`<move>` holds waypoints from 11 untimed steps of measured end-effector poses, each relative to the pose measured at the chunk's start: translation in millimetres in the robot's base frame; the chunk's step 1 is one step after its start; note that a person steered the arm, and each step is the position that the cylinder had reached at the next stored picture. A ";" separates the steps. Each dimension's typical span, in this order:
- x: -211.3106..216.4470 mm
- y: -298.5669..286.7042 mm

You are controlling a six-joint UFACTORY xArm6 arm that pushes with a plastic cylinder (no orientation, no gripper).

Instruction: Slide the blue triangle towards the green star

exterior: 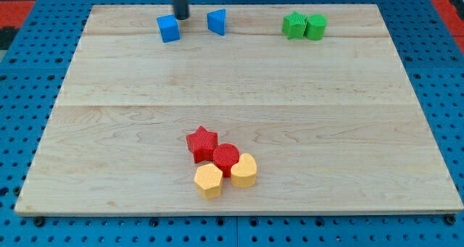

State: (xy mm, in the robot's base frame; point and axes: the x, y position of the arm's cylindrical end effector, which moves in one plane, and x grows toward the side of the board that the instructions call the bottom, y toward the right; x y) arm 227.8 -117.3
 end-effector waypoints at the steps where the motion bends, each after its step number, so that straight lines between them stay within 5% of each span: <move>1: 17.8 69.0; 2: 17.9 125.9; 6: -32.1 99.9; 8: -2.6 201.5; 11: -19.2 184.1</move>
